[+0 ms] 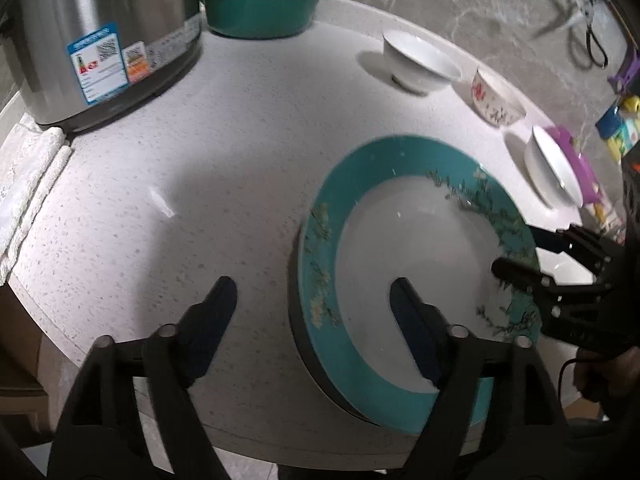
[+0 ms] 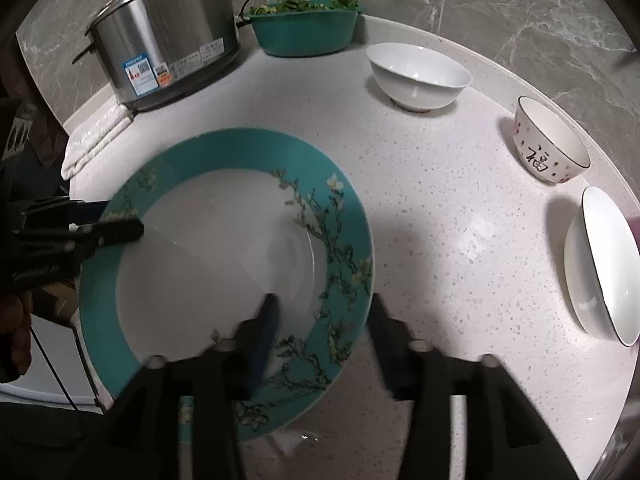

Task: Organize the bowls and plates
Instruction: 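Open both grippers and pull them away from the plate stack, then close the left gripper on the white plate rim while the right gripper grips it too, then carry the white plate with both grippers and lower it onto the counter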

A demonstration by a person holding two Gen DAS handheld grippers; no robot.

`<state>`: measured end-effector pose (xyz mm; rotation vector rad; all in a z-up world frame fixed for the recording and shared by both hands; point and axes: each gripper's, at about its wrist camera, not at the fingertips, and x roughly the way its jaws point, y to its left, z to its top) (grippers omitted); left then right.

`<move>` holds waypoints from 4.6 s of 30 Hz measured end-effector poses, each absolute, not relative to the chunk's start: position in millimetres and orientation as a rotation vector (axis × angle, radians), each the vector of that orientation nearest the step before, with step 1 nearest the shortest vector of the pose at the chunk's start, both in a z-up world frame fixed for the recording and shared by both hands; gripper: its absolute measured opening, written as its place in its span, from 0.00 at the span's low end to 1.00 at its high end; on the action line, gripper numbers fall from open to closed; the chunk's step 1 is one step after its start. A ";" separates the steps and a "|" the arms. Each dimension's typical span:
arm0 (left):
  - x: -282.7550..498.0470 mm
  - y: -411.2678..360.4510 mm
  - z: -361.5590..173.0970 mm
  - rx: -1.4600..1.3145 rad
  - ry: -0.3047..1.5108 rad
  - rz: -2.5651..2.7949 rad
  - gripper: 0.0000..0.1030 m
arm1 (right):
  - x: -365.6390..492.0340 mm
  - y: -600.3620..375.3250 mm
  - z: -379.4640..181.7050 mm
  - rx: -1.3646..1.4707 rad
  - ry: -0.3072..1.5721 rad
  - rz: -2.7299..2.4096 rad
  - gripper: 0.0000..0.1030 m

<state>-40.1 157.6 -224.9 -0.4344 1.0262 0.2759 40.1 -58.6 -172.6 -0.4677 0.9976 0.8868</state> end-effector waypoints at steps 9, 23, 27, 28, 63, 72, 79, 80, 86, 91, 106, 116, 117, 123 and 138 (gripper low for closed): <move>-28.3 199.2 -176.1 -0.481 0.969 0.221 0.86 | 47.0 -78.7 -153.4 -0.309 1.010 0.805 0.84; 153.3 112.3 -101.1 -0.494 1.005 -0.311 0.87 | 133.7 -317.1 -85.7 0.515 1.010 0.642 1.00; 219.7 73.7 -107.5 -0.530 1.056 -0.312 0.87 | 171.9 -366.2 -84.4 0.557 0.997 0.621 1.00; 237.0 65.3 -112.9 -0.541 1.076 -0.297 0.87 | 180.8 -372.8 -87.7 0.561 1.005 0.614 1.00; 347.4 -42.8 -242.7 -0.338 1.274 -0.222 0.36 | 273.7 -333.6 -200.6 0.471 1.302 0.481 0.68; 353.8 -51.5 -244.5 -0.327 1.275 -0.223 0.14 | 278.1 -319.7 -203.1 0.435 1.323 0.482 0.29; 356.4 -60.7 -244.5 -0.307 1.288 -0.226 0.07 | 276.7 -316.2 -204.3 0.398 1.326 0.476 0.15; 356.2 -59.9 -244.3 -0.306 1.289 -0.229 0.07 | 276.6 -316.6 -204.1 0.393 1.325 0.476 0.15; 352.3 -57.8 -244.7 -0.318 1.302 -0.231 0.07 | 276.8 -314.5 -204.0 0.402 1.333 0.476 0.15; 345.5 -56.7 -240.3 -0.330 1.309 -0.232 0.07 | 272.8 -314.7 -197.6 0.395 1.331 0.474 0.15; 268.7 -62.6 -188.1 -0.306 1.293 -0.301 0.07 | 208.9 -316.0 -163.3 0.412 1.331 0.461 0.15; 184.8 -67.5 -190.6 -0.282 1.324 -0.351 0.07 | 130.1 -319.4 -157.9 0.438 1.342 0.432 0.16; 176.4 -65.3 -193.3 -0.279 1.328 -0.356 0.07 | 122.4 -319.7 -159.9 0.445 1.348 0.427 0.16; 143.1 -69.8 -209.7 -0.262 1.364 -0.370 0.07 | 95.7 -324.4 -174.6 0.478 1.374 0.397 0.16; 135.8 -87.6 -243.9 -0.223 1.376 -0.338 0.07 | 88.5 -327.6 -207.8 0.460 1.396 0.394 0.16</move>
